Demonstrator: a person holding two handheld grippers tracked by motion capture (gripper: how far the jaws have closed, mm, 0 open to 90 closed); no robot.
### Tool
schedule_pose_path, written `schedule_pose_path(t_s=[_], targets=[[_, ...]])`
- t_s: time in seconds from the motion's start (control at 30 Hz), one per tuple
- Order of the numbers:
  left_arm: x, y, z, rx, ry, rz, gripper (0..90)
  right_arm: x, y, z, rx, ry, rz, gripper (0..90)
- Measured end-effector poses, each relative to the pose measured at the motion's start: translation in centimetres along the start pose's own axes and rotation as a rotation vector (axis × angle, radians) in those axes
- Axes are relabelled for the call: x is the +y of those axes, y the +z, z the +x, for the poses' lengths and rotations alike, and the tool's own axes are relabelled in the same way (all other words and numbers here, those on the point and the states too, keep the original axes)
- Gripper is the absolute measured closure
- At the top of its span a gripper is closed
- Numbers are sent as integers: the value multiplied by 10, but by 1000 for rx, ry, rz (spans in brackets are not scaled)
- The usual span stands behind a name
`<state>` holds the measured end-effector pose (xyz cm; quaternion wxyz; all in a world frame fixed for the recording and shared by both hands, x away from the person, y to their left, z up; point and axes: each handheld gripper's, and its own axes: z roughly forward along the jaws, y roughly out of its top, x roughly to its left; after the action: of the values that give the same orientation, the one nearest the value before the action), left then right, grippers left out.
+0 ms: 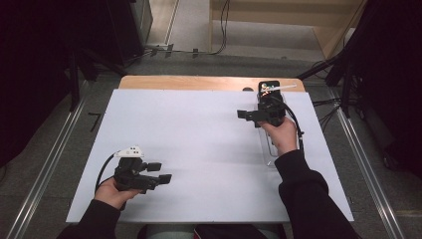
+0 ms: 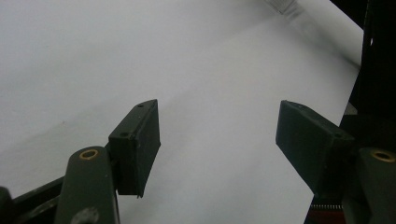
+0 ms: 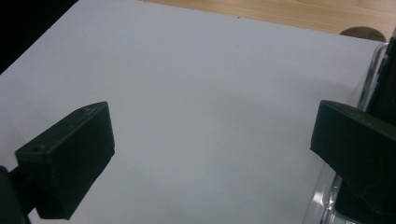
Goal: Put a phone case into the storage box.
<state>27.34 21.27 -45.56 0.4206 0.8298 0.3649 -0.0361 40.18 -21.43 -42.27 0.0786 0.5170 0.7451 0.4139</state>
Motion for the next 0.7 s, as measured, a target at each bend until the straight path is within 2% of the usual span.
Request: schedule_pose_path(t_s=[0.27,0.33,0.4,0.57,0.63,0.7], targets=[[0,-2,0,-2,6,-7,314,-5,-4,20,29,-47,21,0],[0,-2,0,-1,4,-9,314,-8,-5,23,29,-54,27,58],[0,-2,0,0,6,-7,314,-11,-6,25,29,-59,37,59],[0,-2,0,1,7,-7,314,-18,-10,28,72,-66,49,60],[0,-2,-1,0,7,-9,314,-21,-12,29,88,-71,58,116],[0,-2,0,-2,6,-8,314,-24,-14,30,103,-89,64,121]])
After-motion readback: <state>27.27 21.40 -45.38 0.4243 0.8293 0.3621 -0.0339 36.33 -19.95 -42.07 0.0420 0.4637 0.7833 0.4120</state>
